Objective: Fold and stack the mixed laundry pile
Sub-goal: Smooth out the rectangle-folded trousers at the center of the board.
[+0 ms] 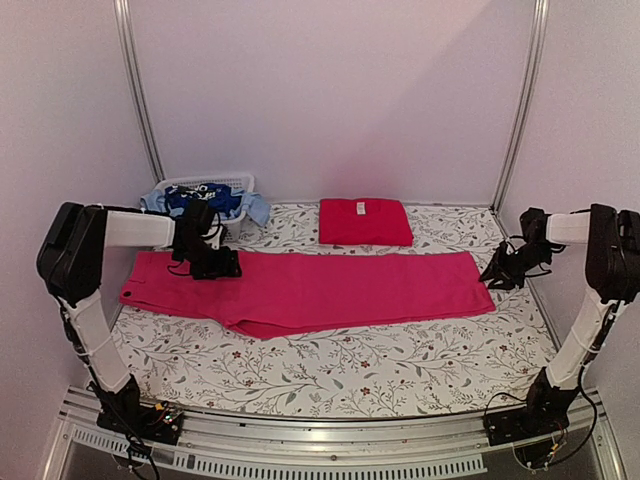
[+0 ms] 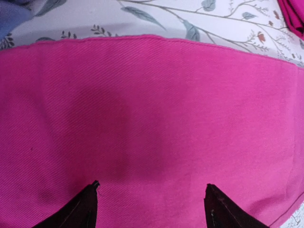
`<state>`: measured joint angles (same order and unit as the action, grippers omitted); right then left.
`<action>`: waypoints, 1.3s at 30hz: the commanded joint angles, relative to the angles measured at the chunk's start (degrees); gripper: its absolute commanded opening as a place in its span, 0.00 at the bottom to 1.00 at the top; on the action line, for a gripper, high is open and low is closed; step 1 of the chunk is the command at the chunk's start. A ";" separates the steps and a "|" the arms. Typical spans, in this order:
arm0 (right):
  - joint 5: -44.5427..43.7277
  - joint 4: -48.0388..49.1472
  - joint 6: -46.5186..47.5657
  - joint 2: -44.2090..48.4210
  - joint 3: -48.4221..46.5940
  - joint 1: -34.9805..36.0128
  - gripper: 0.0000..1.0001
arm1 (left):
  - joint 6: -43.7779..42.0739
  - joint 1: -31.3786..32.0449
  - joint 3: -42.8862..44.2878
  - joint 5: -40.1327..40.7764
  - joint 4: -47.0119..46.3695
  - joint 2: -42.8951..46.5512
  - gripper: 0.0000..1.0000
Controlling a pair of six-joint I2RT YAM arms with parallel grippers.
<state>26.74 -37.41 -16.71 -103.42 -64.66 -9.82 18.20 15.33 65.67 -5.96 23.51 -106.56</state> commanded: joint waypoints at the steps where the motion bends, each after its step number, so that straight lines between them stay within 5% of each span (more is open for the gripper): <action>1: -4.38 -1.61 3.25 -0.31 -0.39 0.63 0.32 | -3.45 4.37 2.58 -1.30 0.55 4.18 0.77; 13: -10.17 -1.09 5.05 -5.02 -1.88 3.79 0.24 | -3.48 10.28 5.70 1.21 2.68 2.57 0.78; 22: -11.69 -2.98 5.46 -4.06 -3.05 5.25 0.00 | -5.80 11.50 5.86 2.39 3.70 3.75 0.79; 39: -13.54 -7.00 4.31 3.79 -2.93 4.26 0.00 | -22.24 20.36 -8.79 -4.18 -6.98 19.61 0.81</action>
<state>14.94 -43.55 -11.99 -100.40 -68.40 -4.93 1.78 33.74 58.54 -8.03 19.59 -88.16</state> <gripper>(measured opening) 0.007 0.810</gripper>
